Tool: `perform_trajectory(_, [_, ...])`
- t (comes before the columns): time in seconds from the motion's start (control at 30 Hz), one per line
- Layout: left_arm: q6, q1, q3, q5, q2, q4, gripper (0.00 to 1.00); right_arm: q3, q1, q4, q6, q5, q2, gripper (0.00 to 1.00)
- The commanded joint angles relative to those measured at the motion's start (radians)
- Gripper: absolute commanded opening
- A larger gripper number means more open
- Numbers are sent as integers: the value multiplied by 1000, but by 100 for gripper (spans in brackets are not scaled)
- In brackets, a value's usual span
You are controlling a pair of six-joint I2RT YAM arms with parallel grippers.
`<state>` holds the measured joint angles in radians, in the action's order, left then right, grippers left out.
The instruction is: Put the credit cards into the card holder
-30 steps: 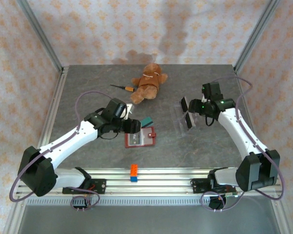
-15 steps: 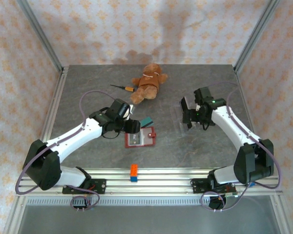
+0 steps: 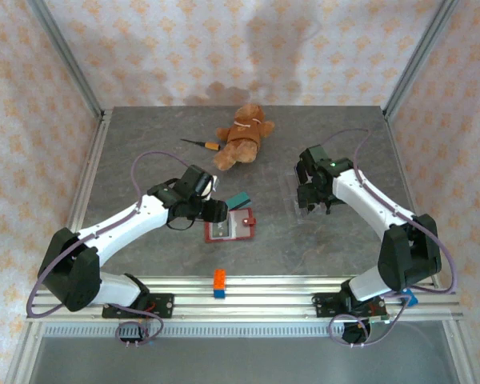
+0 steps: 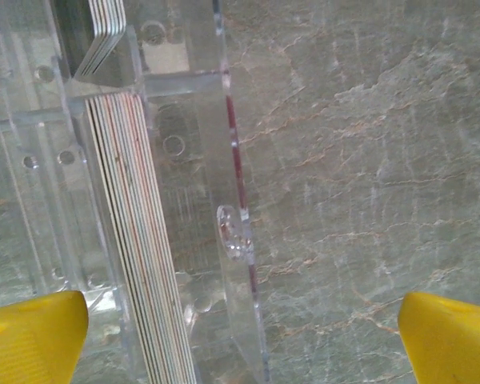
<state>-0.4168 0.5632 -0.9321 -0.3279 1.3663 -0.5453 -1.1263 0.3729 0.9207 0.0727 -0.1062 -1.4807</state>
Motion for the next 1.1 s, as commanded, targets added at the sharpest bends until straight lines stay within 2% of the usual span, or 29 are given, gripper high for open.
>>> perform_trajectory(0.0, [17, 4, -9, 30, 10, -25, 57, -30, 5, 26, -12, -112, -24, 99])
perform_trajectory(0.13, [9, 5, 19, 32, 0, 14, 57, -32, 11, 22, -6, -145, -56, 99])
perform_trajectory(0.27, [17, 5, 5, 38, 7, -24, 57, -32, 20, 15, 1, -178, -59, 99])
perform_trajectory(0.47, [25, 5, 25, 57, 1, -16, 57, -18, 19, -3, 5, -201, -11, 99])
perform_trajectory(0.73, [25, 5, 36, 65, 28, -5, 57, -10, 18, -8, 5, -189, 5, 81])
perform_trajectory(0.93, [13, 4, 58, 57, 41, 26, 57, -17, 19, -8, -2, -185, 3, 63])
perform_trajectory(1.07, [8, 4, 54, 64, 48, 22, 57, -17, 18, -11, -1, -175, 8, 55])
